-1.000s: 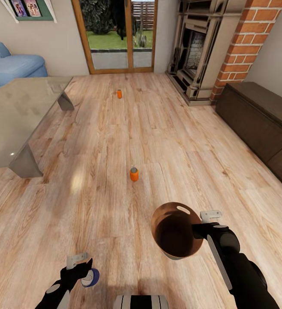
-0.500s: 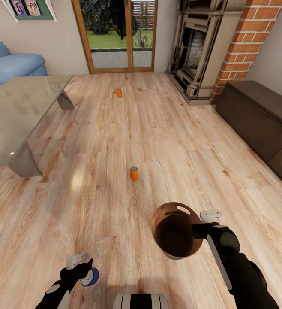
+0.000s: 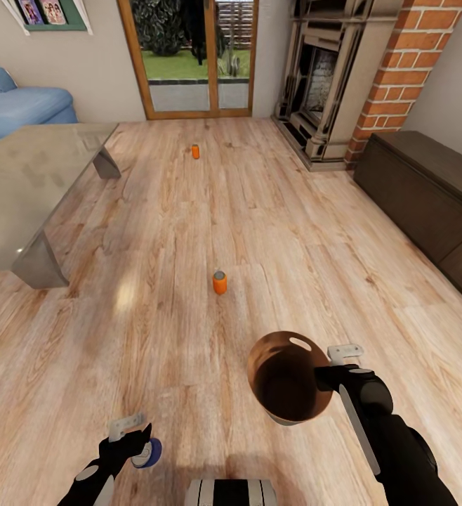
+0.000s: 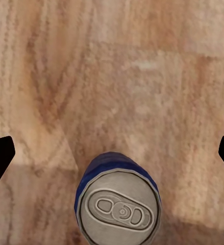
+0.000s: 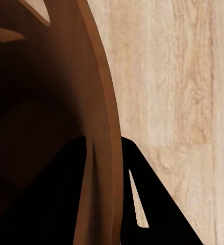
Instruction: Put the three can of soda from the living room inside the tash can in the kitchen.
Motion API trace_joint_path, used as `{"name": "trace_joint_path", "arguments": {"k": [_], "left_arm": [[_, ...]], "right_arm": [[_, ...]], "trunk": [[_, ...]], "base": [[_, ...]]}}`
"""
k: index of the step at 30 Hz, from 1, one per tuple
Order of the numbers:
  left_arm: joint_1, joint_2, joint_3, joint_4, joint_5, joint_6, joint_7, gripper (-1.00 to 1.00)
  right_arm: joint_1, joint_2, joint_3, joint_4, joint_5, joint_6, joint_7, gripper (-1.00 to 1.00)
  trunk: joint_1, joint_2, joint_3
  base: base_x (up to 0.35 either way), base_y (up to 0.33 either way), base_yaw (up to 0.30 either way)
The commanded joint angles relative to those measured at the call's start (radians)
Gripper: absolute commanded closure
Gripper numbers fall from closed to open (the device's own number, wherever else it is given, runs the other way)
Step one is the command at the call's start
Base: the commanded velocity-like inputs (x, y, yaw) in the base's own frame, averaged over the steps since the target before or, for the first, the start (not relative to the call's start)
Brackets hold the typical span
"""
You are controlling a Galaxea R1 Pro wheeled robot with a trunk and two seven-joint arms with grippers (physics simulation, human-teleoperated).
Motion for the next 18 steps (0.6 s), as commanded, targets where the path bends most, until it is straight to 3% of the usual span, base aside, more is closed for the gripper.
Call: {"name": "trace_joint_path", "arguments": {"k": [1, 18], "left_arm": [[0.000, 0.000, 0.000, 0.000, 0.000, 0.000, 0.000, -1.00], [0.000, 0.000, 0.000, 0.000, 0.000, 0.000, 0.000, -1.00]], "right_arm": [[0.000, 0.000, 0.000, 0.000, -0.012, -0.001, 0.003, 1.00], [-0.001, 0.000, -0.001, -0.004, -0.013, -0.001, 0.003, 1.00]], "trunk": [[0.000, 0.000, 0.000], [0.000, 0.000, -0.018]], "base": [[0.000, 0.000, 0.000], [0.000, 0.000, 0.000]]}}
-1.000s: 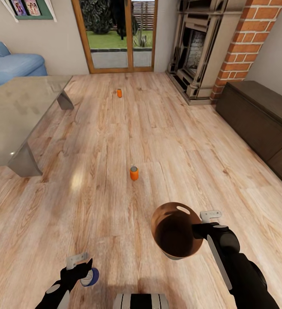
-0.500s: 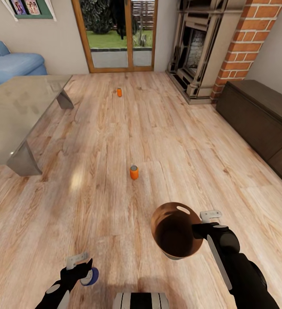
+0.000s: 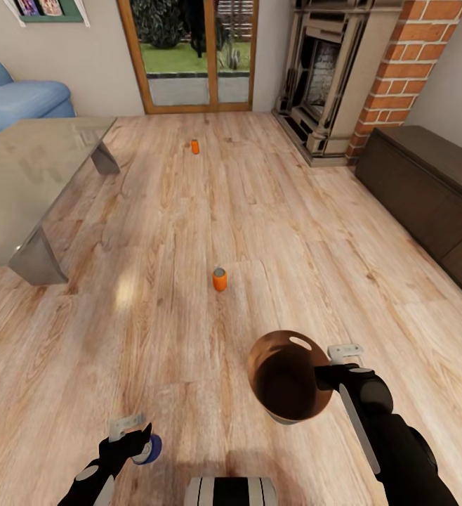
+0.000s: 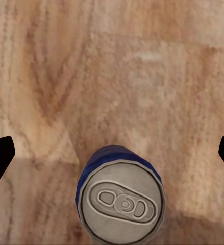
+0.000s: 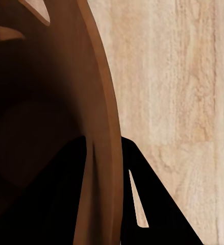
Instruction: Put the three can of soda from the living room inside the tash can in the kitchen.
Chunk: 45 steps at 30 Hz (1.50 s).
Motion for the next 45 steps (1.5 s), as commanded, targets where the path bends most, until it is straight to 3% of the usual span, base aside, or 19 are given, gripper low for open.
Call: {"name": "trace_joint_path", "arguments": {"k": [1, 34, 45], "left_arm": [[0.000, 0.000, 0.000, 0.000, 0.000, 0.000, 0.000, -1.00], [0.000, 0.000, -0.001, 0.000, 0.000, 0.000, 0.000, -1.00], [0.000, 0.000, -0.001, 0.000, 0.000, 0.000, 0.000, -1.00]], "right_arm": [[-0.001, 0.000, 0.000, -0.001, -0.011, -0.001, 0.003, 1.00], [-0.007, 0.000, 0.000, -0.010, -0.010, -0.001, 0.003, 1.00], [-0.007, 0.000, 0.000, -0.010, -0.010, -0.001, 0.003, 1.00]], "trunk": [[0.000, 0.000, 0.000], [0.000, 0.000, -0.046], [0.000, 0.000, -0.049]], "base": [[0.000, 0.000, 0.000], [0.000, 0.000, 0.000], [0.000, 0.000, 0.000]]}}
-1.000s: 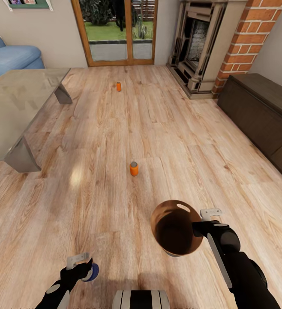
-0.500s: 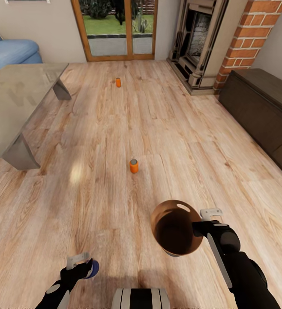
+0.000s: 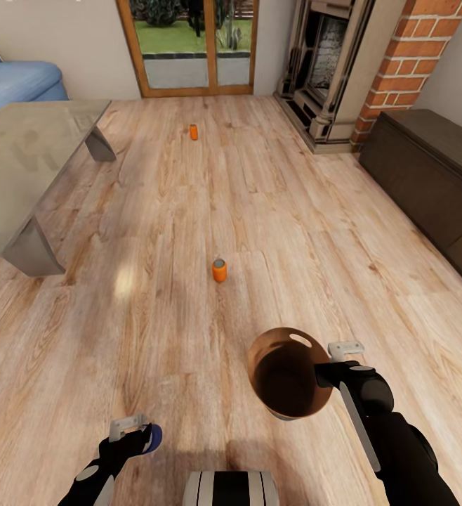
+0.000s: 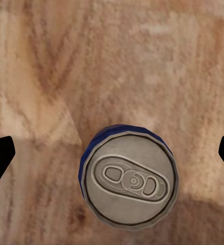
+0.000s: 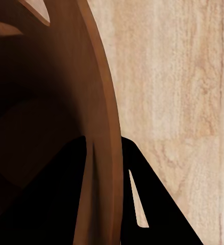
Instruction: Put the three can of soda from the living room inside the tash can in the kitchen.
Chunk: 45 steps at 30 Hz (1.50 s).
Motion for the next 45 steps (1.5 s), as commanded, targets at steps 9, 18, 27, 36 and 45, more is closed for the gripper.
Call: {"name": "trace_joint_path", "arguments": {"k": [9, 18, 27, 36, 45], "left_arm": [[0.000, 0.000, -0.001, 0.000, 0.000, 0.000, -0.001, -1.00], [0.000, 0.000, -0.002, 0.000, 0.000, -0.001, -0.001, -1.00], [0.000, 0.000, -0.002, 0.000, 0.000, -0.001, -0.002, -1.00], [0.000, 0.000, -0.002, 0.000, 0.000, -0.001, -0.002, -1.00], [0.000, 0.000, -0.002, 0.000, 0.000, -0.001, -0.002, -1.00]], "right_arm": [[0.000, 0.000, 0.000, 0.000, -0.012, -0.001, 0.003, 1.00], [0.000, 0.000, 0.000, 0.000, -0.011, -0.001, 0.003, 1.00], [0.000, 0.000, 0.000, 0.000, -0.012, -0.001, 0.003, 1.00], [0.000, 0.000, 0.000, 0.000, -0.011, -0.001, 0.003, 1.00], [0.000, 0.000, 0.000, 0.000, -0.012, -0.001, 0.003, 1.00]], "trunk": [[0.000, 0.000, 0.000], [0.000, 0.000, 0.000], [0.000, 0.000, 0.000], [0.027, -0.049, -0.022], [0.034, -0.063, -0.028]], "base": [[-0.026, -0.028, 0.000], [-0.006, -0.059, 0.000], [0.000, -0.006, 0.000], [0.000, 0.000, 0.000], [0.000, 0.000, 0.000]]}}
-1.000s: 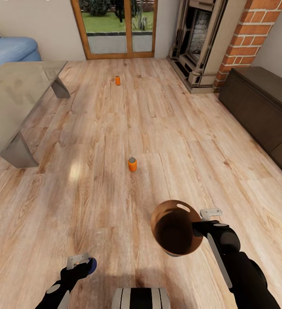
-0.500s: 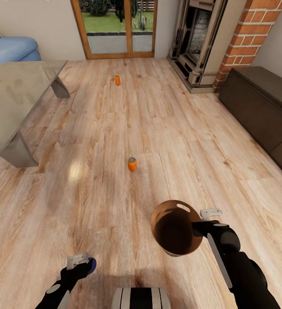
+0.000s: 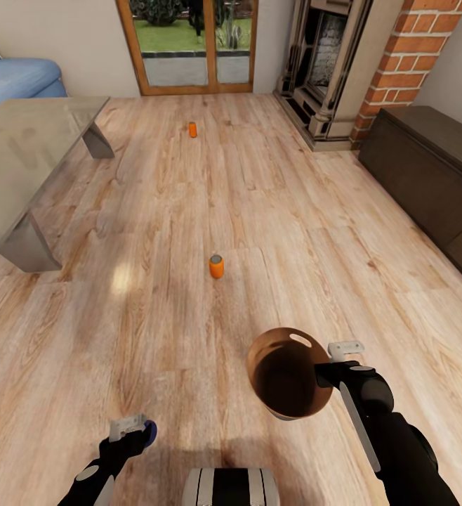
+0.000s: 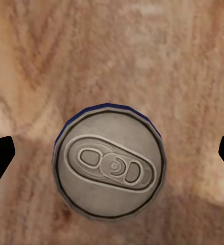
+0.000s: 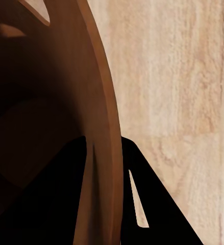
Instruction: Put the three can of soda from the living room inside the tash can in the kitchen.
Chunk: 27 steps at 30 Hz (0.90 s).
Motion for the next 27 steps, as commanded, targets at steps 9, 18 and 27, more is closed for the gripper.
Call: {"name": "trace_joint_path", "arguments": {"k": [9, 18, 27], "left_arm": [[0.000, 0.000, 0.000, 0.000, 0.000, 0.000, 0.000, -1.00], [0.000, 0.000, 0.000, 0.000, 0.000, 0.000, -0.001, -1.00], [0.000, 0.000, 0.000, 0.000, 0.000, 0.000, -0.001, -1.00]], "right_arm": [[0.000, 0.000, 0.000, 0.000, -0.011, -0.001, 0.003, 1.00], [0.000, 0.000, 0.000, 0.000, -0.011, -0.001, 0.003, 1.00], [0.000, 0.000, 0.000, 0.000, -0.011, -0.001, 0.003, 1.00]], "trunk": [[0.023, -0.042, -0.019], [0.027, -0.049, -0.022], [0.050, -0.091, -0.041]], "base": [[0.000, 0.000, 0.000], [0.000, 0.000, 0.000], [0.000, 0.000, 0.000]]}}
